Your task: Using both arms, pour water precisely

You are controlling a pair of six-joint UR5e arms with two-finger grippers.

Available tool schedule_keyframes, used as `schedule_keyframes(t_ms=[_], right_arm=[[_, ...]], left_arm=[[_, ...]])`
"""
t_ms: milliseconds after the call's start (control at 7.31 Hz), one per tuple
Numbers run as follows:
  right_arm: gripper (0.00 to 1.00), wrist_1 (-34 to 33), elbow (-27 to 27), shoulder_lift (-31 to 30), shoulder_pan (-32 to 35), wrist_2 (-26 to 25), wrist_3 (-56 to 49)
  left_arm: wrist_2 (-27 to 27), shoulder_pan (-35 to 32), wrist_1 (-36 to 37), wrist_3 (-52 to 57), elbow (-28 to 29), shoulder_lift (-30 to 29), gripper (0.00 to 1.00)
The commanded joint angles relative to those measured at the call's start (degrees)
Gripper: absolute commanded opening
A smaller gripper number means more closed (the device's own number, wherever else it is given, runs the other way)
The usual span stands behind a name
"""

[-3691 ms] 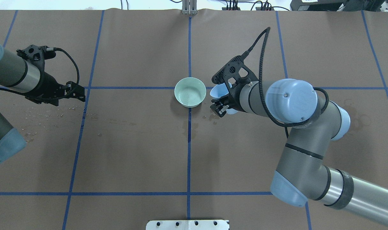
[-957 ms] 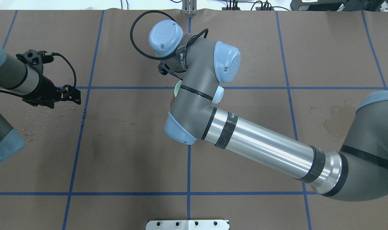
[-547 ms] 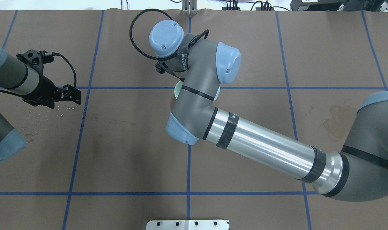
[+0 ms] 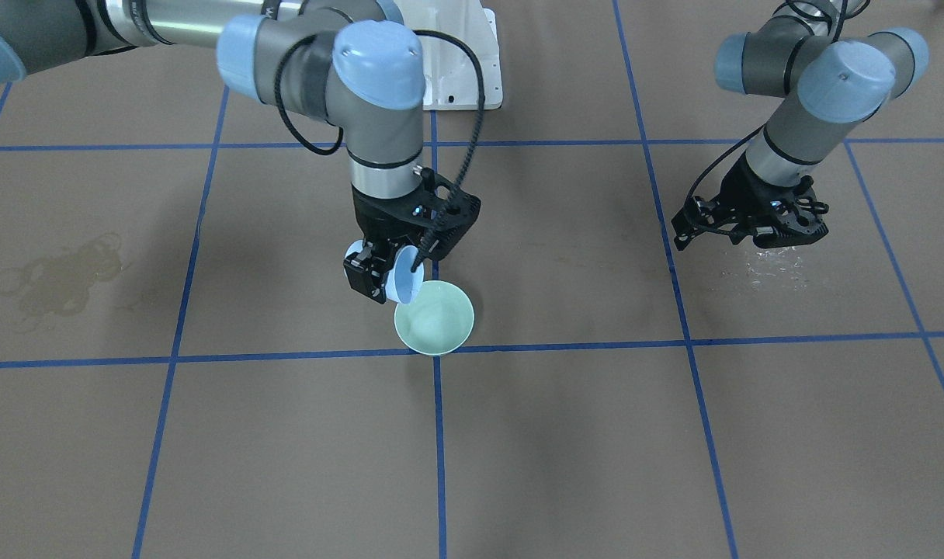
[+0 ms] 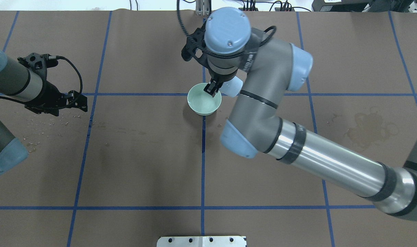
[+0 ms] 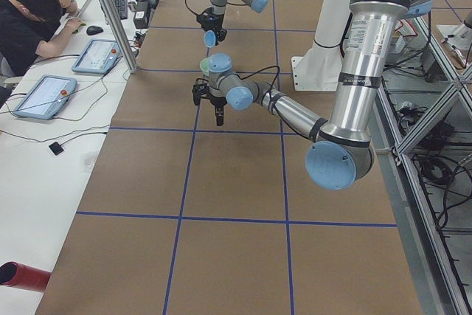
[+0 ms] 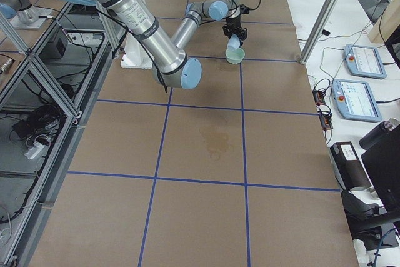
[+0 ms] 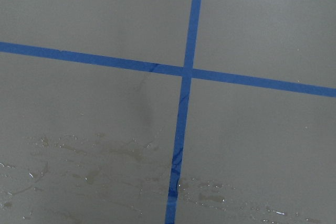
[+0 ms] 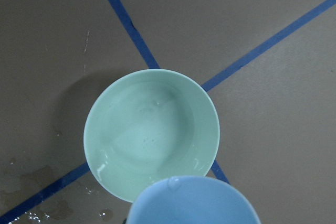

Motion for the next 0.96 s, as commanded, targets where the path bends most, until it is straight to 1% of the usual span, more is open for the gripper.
schedule_keyframes(t_ms=[0, 137, 273, 410, 547, 684, 820], right_arm=[[0.0, 13.5, 9.71, -9.56, 2.12, -0.25, 13.66], [0.0, 13.99, 14.35, -13.34, 3.51, -0.68, 22.37], [0.0, 13.91, 17.87, -17.9, 5.44, -3.91, 29.24], [0.0, 13.99, 21.04, -24.47, 8.07, -4.9, 36.01], [0.0, 13.91, 22.03, -27.75, 12.1, -4.91, 45.13], [0.0, 14.08, 22.3, -31.44, 12.92, -9.0, 59.66], [0.0, 14.17, 23.26, -36.35, 12.32, -20.0, 62.77]], left_arm=[[0.0, 0.15, 0.03, -0.07, 0.03, -0.16, 1.0], [0.0, 0.06, 0.03, -0.07, 0.03, -0.16, 1.0], [0.0, 0.06, 0.03, -0.07, 0.03, -0.16, 1.0], [0.0, 0.06, 0.03, -0.07, 0.03, -0.16, 1.0], [0.0, 0.06, 0.03, -0.16, 0.03, -0.07, 1.0], [0.0, 0.06, 0.03, -0.24, 0.03, -0.07, 1.0], [0.09, 0.15, -0.06, -1.81, -0.15, -0.16, 1.0]])
